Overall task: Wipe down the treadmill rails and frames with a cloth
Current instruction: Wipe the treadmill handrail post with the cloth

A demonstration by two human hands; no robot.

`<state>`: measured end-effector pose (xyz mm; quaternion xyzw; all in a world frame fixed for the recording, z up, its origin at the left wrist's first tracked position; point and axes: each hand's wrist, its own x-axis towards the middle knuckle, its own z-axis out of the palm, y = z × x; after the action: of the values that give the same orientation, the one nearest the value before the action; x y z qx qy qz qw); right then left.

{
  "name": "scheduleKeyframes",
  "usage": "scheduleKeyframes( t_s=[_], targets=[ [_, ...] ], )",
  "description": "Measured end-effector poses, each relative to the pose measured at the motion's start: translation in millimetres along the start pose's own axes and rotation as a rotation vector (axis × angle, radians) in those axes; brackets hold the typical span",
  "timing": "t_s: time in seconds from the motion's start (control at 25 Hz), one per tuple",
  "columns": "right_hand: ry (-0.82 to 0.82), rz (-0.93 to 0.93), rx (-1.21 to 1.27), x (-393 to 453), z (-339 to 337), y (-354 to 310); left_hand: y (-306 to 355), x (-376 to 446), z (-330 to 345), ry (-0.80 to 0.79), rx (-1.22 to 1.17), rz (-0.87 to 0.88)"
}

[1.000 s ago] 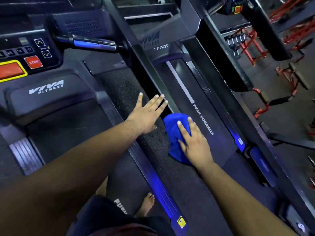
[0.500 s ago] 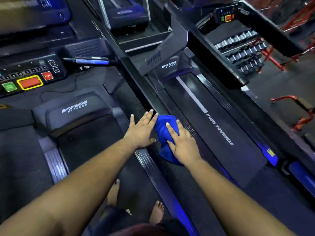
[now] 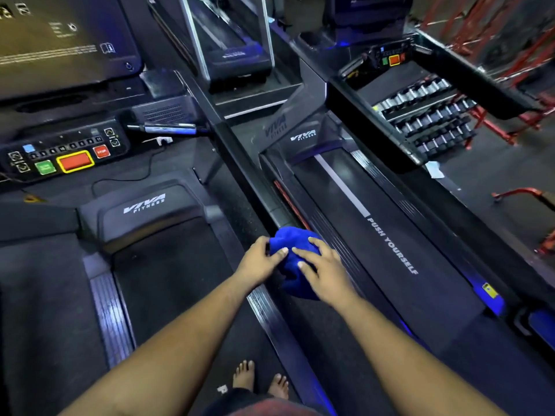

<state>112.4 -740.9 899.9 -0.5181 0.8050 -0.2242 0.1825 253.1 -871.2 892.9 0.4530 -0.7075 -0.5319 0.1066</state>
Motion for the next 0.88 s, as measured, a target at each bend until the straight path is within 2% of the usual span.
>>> scheduleKeyframes(
  t_s=[0.08,0.2,0.36,0.48,0.56,0.64,0.72,0.88],
  targets=[
    [0.109,0.048,0.181,3.2,-9.8,4.2,2.2,2.2,5.7,0.019,0.011,-0.001],
    [-0.029,0.177,0.1,7.2,-19.2,3.3,6.2,0.3,8.7,0.015,-0.006,-0.023],
    [-0.195,0.218,-0.101,16.8,-20.5,6.5,10.5,-1.2,10.1,-0.003,0.109,-0.003],
    [-0.18,0.105,-0.204,29.8,-24.1,12.0,3.1,2.5,19.2,0.088,0.181,0.036],
    [-0.22,-0.004,-0.115,39.0,-28.6,23.5,-4.4,5.5,29.9,0.205,0.201,0.072],
    [-0.271,-0.096,-0.083,51.8,-32.2,36.0,-7.7,8.1,43.6,0.269,0.127,0.07],
    [-0.253,-0.214,-0.06,63.7,-28.1,48.3,-7.4,4.4,64.8,0.374,0.063,0.058],
    [-0.131,-0.463,0.324,90.5,0.5,87.8,-12.2,10.4,108.9,0.746,0.023,0.091]
  ],
)
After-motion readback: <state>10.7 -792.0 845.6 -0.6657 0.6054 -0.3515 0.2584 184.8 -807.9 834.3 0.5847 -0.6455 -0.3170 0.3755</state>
